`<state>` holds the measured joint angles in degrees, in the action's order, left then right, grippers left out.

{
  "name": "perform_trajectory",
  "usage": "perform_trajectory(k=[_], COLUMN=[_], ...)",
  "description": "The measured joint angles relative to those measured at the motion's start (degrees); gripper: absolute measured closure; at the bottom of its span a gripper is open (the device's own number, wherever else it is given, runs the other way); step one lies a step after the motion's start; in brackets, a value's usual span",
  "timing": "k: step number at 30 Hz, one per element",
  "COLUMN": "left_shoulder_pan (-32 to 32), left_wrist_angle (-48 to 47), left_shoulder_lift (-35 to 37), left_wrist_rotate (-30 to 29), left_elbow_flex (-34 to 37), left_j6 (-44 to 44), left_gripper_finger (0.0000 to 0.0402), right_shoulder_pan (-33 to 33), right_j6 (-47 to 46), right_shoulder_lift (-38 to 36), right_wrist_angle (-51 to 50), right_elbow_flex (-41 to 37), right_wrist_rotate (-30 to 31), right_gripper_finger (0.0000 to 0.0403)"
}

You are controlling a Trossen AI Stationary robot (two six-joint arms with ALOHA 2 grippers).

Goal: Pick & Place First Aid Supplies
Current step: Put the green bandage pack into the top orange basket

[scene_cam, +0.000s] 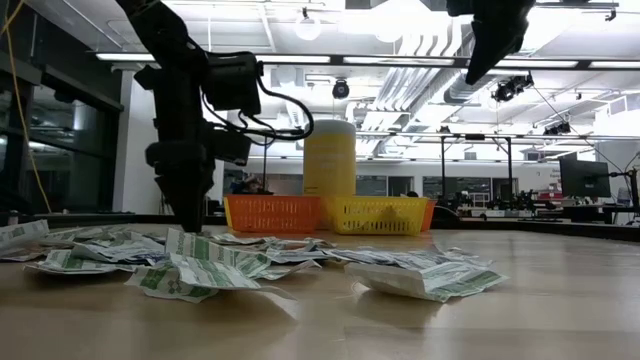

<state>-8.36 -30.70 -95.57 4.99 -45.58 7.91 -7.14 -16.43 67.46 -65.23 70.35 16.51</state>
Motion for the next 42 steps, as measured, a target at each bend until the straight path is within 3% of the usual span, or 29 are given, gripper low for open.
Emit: perform_trajectory(k=[14, 23, 29, 35, 42], left_shoulder_pan=[0.0, 0.5, 0.3, 0.8, 3.2], left_wrist_angle=[-0.1, -4.0, -3.0, 2.1, 13.7], left_shoulder_lift=[0.1, 6.3, 13.6, 19.9, 22.2], left_wrist_rotate=[-1.3, 0.2, -2.7, -8.3, -18.4], left_elbow_flex=[0.0, -2.0, -5.6, -9.4, -14.7], left_j6=[8.0, 11.0, 12.8, 15.1, 13.6], left_gripper_finger=[0.0396, 0.0401, 0.0401, 0.0401, 0.0401], right_shoulder_pan=[4.4, 4.6, 4.6, 4.6, 4.6], right_j6=[-1.1, -1.5, -4.1, -4.1, -1.4], right_shoulder_lift=[0.0, 0.0, 0.0, 0.8, 2.4], right_wrist_angle=[0.0, 0.0, 3.7, 13.3, 24.5], right_elbow_flex=[0.0, 0.0, 0.0, 0.0, 0.1], right_wrist_rotate=[2.7, 1.9, 0.4, -3.6, -6.3], right_gripper_finger=[0.0403, 0.0403, 0.0402, 0.0399, 0.0396])
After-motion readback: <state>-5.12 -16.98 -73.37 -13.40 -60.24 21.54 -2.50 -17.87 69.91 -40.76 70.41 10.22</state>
